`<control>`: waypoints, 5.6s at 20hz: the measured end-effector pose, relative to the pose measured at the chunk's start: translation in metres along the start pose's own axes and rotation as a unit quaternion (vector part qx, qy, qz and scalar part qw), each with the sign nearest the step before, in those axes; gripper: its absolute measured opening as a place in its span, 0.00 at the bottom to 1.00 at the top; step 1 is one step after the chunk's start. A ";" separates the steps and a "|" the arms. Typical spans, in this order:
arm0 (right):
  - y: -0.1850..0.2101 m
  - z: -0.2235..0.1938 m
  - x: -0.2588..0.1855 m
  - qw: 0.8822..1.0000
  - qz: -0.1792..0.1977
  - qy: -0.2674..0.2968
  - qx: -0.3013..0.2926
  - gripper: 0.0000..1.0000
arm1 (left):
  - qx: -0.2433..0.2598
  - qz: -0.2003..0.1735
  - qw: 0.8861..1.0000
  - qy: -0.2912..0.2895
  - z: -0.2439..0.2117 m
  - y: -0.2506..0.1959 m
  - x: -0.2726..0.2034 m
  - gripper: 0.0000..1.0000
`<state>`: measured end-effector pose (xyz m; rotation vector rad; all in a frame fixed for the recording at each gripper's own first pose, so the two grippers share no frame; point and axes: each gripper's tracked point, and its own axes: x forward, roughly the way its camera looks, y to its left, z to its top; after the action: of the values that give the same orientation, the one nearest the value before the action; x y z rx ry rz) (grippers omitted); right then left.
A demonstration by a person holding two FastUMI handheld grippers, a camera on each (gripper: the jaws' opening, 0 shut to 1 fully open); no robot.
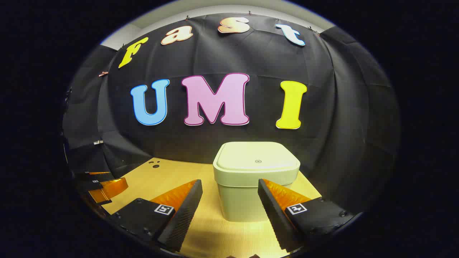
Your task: Press the lid of the desktop garbage bin to open it, pick up the crumpled paper on the desktop and throw it into the bin, then pick up the pop can on the desktop and drop it into the bin, and finally close the garbage bin lid.
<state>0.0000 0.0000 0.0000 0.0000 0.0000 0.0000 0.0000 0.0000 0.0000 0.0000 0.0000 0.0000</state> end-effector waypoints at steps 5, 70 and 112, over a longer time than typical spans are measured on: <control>-0.007 -0.003 -0.003 1.000 -0.004 0.004 0.010 0.98 | 0.010 -0.003 1.000 0.005 -0.006 -0.005 0.000 0.96; -0.060 0.018 0.111 0.996 -0.031 0.083 0.011 0.06 | -0.004 0.062 0.996 0.070 -0.047 0.043 0.017 0.96; -0.054 0.049 0.046 0.995 -0.076 0.045 0.048 0.05 | 0.033 -0.004 0.992 0.123 -0.069 0.054 0.131 0.96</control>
<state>0.0462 -0.0540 0.0488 0.0954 0.0903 -0.1525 0.1307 0.0544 -0.0694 0.0669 0.2466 -0.0080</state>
